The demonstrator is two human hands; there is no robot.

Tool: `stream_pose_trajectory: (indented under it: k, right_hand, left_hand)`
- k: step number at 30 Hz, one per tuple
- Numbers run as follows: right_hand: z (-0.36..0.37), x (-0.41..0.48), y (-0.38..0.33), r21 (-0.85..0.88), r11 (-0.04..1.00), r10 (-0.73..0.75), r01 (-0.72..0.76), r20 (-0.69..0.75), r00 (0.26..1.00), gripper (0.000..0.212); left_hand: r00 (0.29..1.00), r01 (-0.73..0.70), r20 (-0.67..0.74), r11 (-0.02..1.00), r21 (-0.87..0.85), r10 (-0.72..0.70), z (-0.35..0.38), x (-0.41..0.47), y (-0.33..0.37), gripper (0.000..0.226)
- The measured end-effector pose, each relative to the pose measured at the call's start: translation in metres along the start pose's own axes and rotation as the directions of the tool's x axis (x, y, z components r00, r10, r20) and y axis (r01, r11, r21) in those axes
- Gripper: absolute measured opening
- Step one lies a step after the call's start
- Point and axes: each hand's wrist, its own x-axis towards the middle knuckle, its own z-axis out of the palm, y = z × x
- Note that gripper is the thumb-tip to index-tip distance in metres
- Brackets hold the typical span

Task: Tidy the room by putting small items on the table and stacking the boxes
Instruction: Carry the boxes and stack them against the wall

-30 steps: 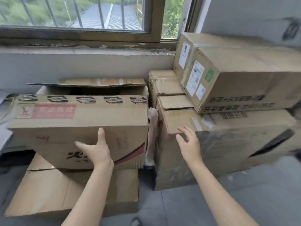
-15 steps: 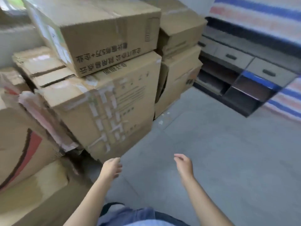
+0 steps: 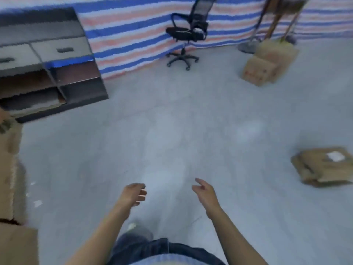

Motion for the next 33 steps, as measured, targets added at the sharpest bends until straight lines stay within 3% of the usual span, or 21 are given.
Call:
stream_pose_trajectory:
  k: [5, 10, 14, 23, 30, 33]
  right_hand:
    - [-0.059, -0.009, 0.023, 0.238, 0.968, 0.132, -0.077, -0.223, 0.966, 0.056]
    - [-0.092, 0.009, 0.022, 0.332, 0.941, 0.184, -0.065, -0.34, 0.922, 0.058]
    - [-0.132, 0.043, 0.01, 0.364, 0.929, 0.231, -0.065, -0.435, 0.87, 0.056]
    - [-0.244, 0.146, -0.075, 0.31, 0.949, 0.243, -0.057, -0.603, 0.76, 0.045]
    - [-0.251, 0.197, -0.081, 0.355, 0.927, 0.321, -0.122, -0.579, 0.749, 0.041]
    - [-0.266, 0.214, -0.07, 0.389, 0.902, 0.388, -0.188, -0.535, 0.75, 0.042]
  left_hand:
    - [0.946, -0.167, 0.317, 0.937, 0.307, 0.065, 0.092, 0.009, 0.043, 0.016]
    - [0.896, -0.302, 0.436, 0.834, 0.462, 0.083, 0.15, 0.038, 0.081, 0.022]
    - [0.852, -0.342, 0.518, 0.828, 0.445, 0.073, 0.199, 0.076, 0.132, 0.016]
    - [0.821, -0.361, 0.52, 0.919, 0.159, 0.233, 0.305, 0.151, 0.284, 0.012]
    - [0.801, -0.3, 0.598, 0.885, 0.356, 0.031, 0.357, 0.167, 0.277, 0.015]
    - [0.825, -0.292, 0.565, 0.877, 0.383, 0.028, 0.383, 0.18, 0.289, 0.017]
